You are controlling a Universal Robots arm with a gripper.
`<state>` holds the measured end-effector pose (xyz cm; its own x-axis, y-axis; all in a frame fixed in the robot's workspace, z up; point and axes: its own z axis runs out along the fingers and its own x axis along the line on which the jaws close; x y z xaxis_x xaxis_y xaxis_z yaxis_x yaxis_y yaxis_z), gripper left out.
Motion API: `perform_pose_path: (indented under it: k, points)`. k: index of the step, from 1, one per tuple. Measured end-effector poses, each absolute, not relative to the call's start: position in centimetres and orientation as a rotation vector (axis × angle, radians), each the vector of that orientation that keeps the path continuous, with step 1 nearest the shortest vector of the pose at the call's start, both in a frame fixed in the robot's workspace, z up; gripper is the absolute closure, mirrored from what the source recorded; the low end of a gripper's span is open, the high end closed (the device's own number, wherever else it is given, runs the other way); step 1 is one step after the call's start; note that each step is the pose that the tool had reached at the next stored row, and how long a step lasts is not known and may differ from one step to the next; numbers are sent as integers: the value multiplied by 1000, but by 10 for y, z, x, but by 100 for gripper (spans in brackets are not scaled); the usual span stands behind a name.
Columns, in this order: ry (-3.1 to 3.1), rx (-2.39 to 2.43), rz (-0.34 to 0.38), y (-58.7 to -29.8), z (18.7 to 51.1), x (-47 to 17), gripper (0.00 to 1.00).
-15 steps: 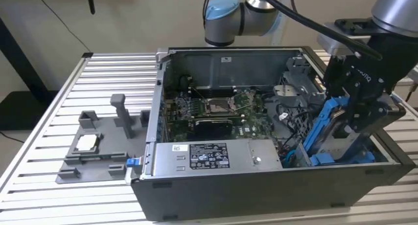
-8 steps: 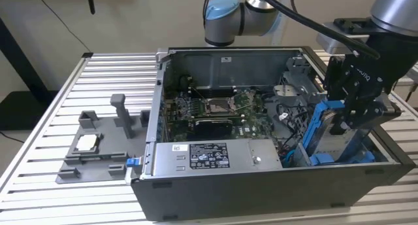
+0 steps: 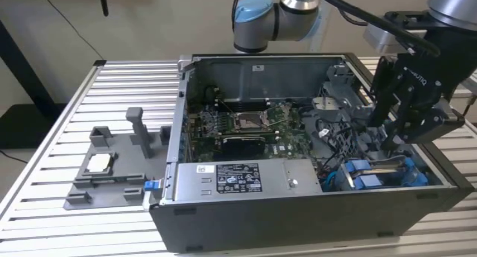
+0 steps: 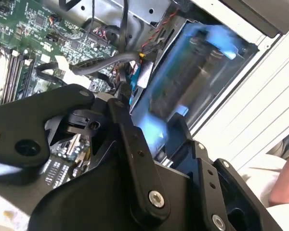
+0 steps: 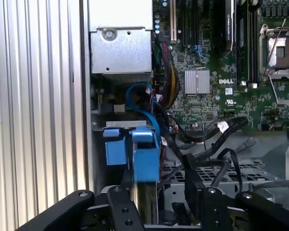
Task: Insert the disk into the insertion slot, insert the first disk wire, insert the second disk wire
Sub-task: 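Insert the disk into the insertion slot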
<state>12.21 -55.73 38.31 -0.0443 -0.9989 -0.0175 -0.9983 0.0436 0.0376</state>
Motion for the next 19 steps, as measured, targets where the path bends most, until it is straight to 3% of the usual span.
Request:
perform_pose_path:
  k: [7, 19]
  points:
    - [-2270, 2171, -45, -557, 391, 122, 45]
    - [-2346, 2251, 129, -543, 391, 119, 45]
